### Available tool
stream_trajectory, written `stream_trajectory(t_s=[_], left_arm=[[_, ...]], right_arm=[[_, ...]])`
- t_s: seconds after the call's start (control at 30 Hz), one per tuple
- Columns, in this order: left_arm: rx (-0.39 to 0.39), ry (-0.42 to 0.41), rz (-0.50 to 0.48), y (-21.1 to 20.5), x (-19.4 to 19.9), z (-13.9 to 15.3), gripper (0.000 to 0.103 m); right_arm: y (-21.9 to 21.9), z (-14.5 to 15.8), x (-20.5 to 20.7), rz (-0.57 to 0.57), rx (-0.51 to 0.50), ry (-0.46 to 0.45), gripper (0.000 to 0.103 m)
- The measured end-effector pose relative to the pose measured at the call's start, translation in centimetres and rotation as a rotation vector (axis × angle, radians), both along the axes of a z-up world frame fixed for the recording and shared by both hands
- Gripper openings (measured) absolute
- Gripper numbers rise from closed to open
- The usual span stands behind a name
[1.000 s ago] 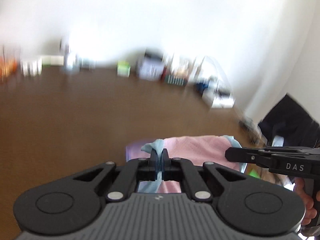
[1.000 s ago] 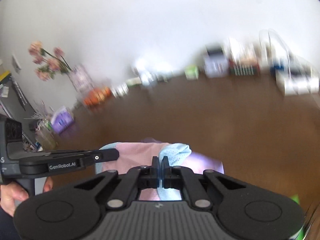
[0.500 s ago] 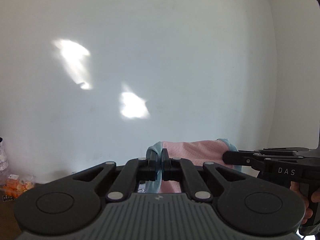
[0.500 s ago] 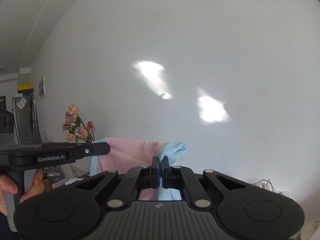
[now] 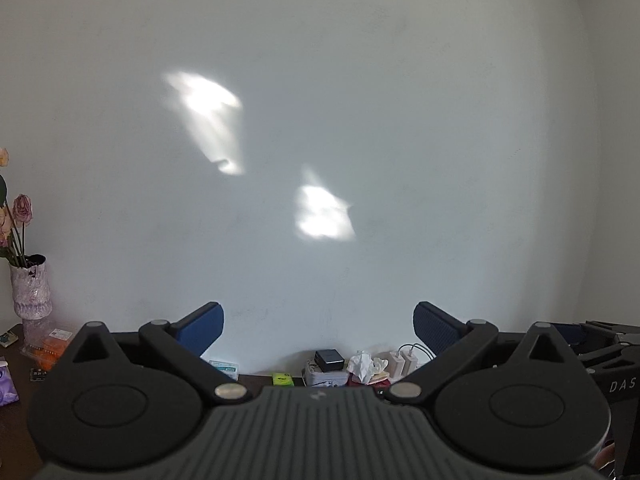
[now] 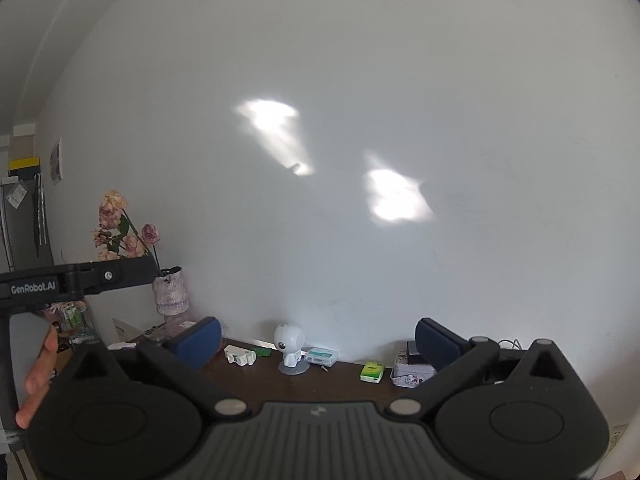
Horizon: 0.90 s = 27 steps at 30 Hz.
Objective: Fold clothes
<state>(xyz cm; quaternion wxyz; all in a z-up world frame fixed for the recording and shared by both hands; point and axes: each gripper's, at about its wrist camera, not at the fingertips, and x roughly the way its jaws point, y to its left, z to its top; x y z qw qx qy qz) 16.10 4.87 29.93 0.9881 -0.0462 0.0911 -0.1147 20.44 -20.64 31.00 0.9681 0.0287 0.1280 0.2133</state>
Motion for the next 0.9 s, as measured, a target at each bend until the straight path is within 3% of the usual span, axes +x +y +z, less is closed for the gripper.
stream_trajectory(t_s=[0.17,0.23,0.4,0.47,0.5,0.53,0.6,0.63,0.67,0.7,0.73,0.8,0.9], left_arm=[[0.019,0.085,0.009,2.6,1.6,-3.3,0.103],[0.057,0.175,0.018,2.9,2.7,-7.8,0.103],[0.081,0.541,0.014,3.8,6.3,-24.9,0.103],[0.068,0.629,0.047,4.1,7.2,-29.1,0.099],[0.061,0.673,0.063,4.2,7.6,-31.1,0.092],[0.058,0.708,0.072,4.2,8.1,-32.8,0.079],[0.104,0.676,0.056,3.8,7.3,-33.1,0.074],[0.119,0.677,0.03,3.7,7.1,-32.8,0.056],[0.123,0.683,0.005,3.6,7.1,-32.5,0.037],[0.101,0.7,-0.019,3.8,7.4,-32.3,0.001],[0.086,0.704,-0.03,3.8,7.8,-31.8,0.002],[0.1,0.64,-0.001,3.5,9.3,-29.6,0.001],[0.077,0.542,0.009,3.6,11.8,-24.0,0.001]], right_arm=[[0.7,-3.2,0.9,-0.023,-0.02,0.044,0.103],[0.9,-6.9,1.4,-0.016,-0.039,0.124,0.103],[2.7,-21.8,3.2,-0.009,-0.121,0.428,0.103],[3.4,-26.2,3.9,-0.002,-0.125,0.506,0.093],[3.6,-28.0,4.3,-0.002,-0.118,0.542,0.089],[3.8,-29.7,4.7,-0.003,-0.111,0.578,0.079],[4.2,-31.7,5.4,-0.006,-0.102,0.624,0.07],[4.4,-32.1,5.7,-0.008,-0.099,0.638,0.064],[4.6,-32.3,6.0,-0.009,-0.096,0.649,0.038],[4.7,-32.0,6.2,0.0,-0.093,0.645,0.019],[4.8,-31.6,6.3,0.008,-0.089,0.642,0.004],[5.1,-30.7,6.6,0.025,-0.083,0.631,0.003],[5.1,-25.3,8.7,0.005,-0.074,0.511,0.002]])
